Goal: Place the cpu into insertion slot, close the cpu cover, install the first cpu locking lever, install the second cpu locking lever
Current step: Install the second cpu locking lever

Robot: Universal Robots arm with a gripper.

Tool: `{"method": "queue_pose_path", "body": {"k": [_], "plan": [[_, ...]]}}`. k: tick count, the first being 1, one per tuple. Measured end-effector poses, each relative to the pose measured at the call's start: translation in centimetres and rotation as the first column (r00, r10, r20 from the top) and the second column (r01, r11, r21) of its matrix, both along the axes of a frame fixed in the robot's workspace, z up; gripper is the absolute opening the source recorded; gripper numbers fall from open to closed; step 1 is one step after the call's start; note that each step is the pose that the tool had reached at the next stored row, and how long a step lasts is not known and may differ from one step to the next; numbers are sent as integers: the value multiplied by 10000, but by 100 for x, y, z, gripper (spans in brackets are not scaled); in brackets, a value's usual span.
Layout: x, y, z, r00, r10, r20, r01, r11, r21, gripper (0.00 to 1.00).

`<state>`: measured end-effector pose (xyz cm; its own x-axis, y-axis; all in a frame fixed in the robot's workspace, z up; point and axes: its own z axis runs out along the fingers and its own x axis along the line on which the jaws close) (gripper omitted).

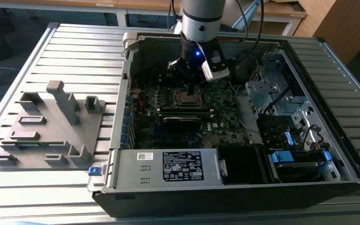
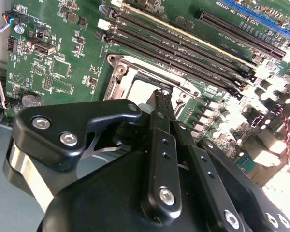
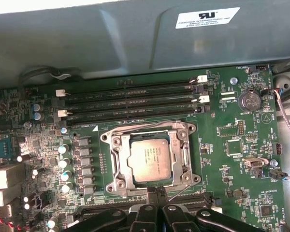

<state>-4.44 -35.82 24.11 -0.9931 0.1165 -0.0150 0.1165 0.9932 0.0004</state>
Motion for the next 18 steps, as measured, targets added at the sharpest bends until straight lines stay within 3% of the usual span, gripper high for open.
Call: {"method": "queue_pose_path", "body": {"k": [6,18], "plan": [[0,-27,0,10000,0,0,0,10000,0,11],[0,-122,0,10000,0,0,0,10000,0,11]]}}
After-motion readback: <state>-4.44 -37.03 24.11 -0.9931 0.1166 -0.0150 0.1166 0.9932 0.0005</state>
